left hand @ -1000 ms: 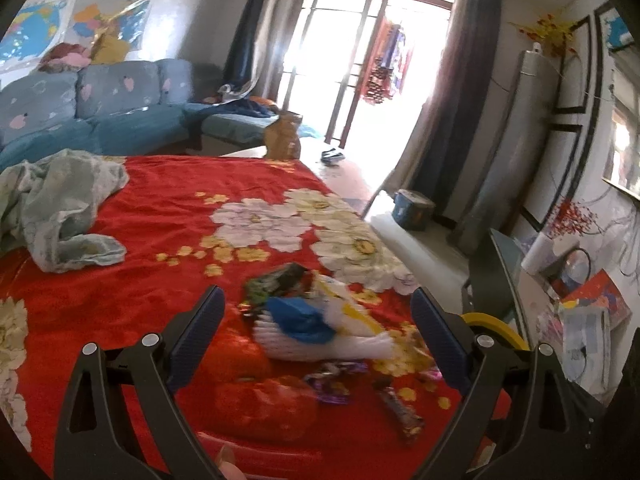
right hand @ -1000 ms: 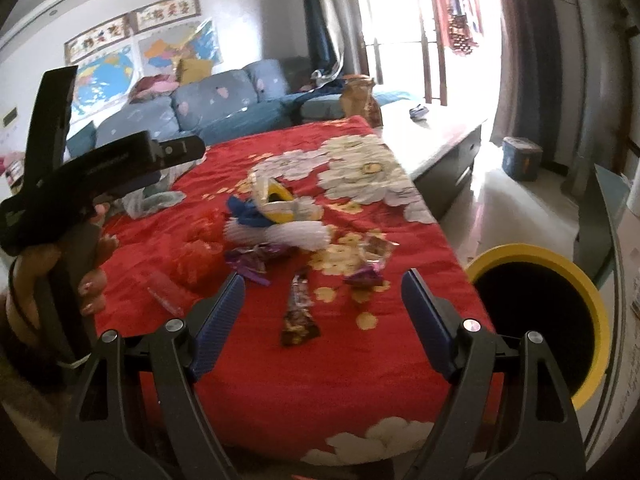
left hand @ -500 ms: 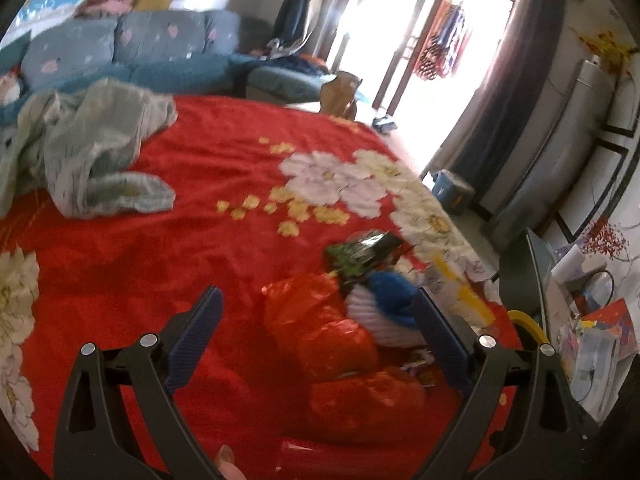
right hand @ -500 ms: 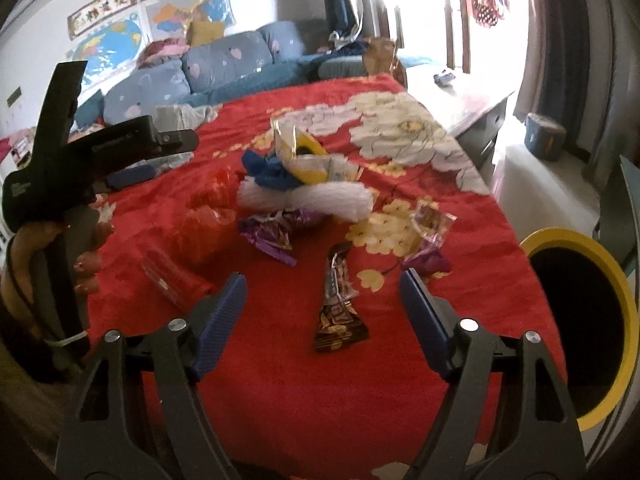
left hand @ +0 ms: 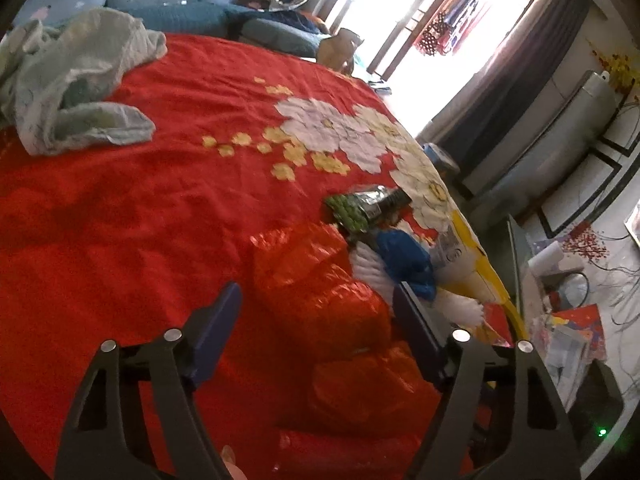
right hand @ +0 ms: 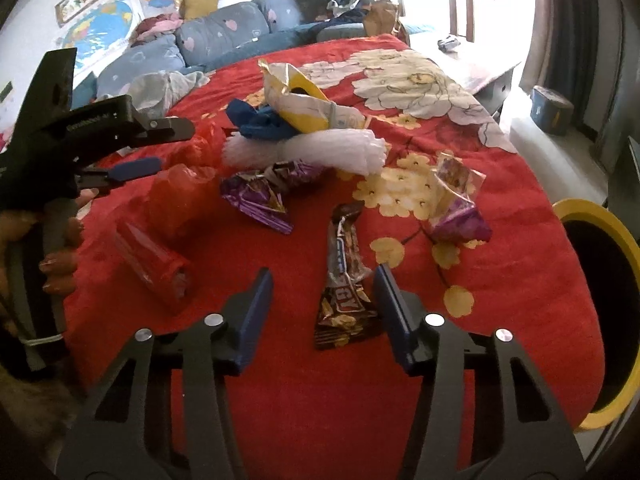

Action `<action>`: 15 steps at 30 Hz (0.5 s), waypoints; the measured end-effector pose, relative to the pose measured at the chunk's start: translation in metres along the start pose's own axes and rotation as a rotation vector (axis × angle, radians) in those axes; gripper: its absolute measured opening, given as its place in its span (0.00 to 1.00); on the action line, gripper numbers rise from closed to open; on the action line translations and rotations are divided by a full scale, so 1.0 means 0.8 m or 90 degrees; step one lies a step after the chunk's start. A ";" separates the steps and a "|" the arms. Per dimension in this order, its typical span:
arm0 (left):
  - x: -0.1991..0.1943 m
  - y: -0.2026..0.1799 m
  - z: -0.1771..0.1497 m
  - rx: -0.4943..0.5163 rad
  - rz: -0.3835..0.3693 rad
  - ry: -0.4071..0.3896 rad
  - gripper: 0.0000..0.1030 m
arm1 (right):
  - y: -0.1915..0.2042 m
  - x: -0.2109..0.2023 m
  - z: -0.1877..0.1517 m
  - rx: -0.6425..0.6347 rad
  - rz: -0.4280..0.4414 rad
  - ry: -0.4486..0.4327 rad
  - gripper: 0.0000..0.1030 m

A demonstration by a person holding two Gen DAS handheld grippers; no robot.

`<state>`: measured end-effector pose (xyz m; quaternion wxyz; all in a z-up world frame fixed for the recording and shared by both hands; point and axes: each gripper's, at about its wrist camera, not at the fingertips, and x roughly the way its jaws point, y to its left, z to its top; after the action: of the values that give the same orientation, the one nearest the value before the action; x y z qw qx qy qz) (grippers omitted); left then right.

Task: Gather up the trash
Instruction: 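Close the right gripper on the chocolate bar wrapper while the left gripper grasps the red plastic bag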

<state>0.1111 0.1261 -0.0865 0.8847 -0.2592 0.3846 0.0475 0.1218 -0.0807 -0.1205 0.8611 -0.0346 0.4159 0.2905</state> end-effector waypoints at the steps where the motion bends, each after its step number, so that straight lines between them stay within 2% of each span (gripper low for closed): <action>1: 0.002 -0.002 -0.001 0.001 -0.002 0.006 0.71 | 0.000 0.000 -0.001 0.000 -0.002 0.000 0.39; 7: 0.014 -0.011 -0.010 0.008 -0.002 0.035 0.63 | -0.008 -0.001 -0.001 0.008 -0.008 -0.004 0.27; 9: 0.018 -0.012 -0.011 0.009 0.005 0.039 0.53 | -0.010 -0.001 -0.001 0.007 -0.011 -0.004 0.22; 10: 0.018 -0.012 -0.012 0.007 0.004 0.040 0.51 | -0.011 -0.001 -0.001 0.007 -0.010 -0.004 0.22; 12: 0.017 -0.011 -0.012 0.007 0.004 0.038 0.40 | -0.011 -0.001 -0.001 0.007 -0.009 -0.005 0.22; 15: 0.010 -0.012 -0.010 0.009 0.000 0.025 0.36 | -0.010 -0.003 -0.001 0.004 -0.008 -0.009 0.21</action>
<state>0.1144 0.1130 -0.0930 0.8788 -0.2534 0.4024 0.0398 0.1246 -0.0889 -0.1208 0.8661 -0.0324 0.4102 0.2837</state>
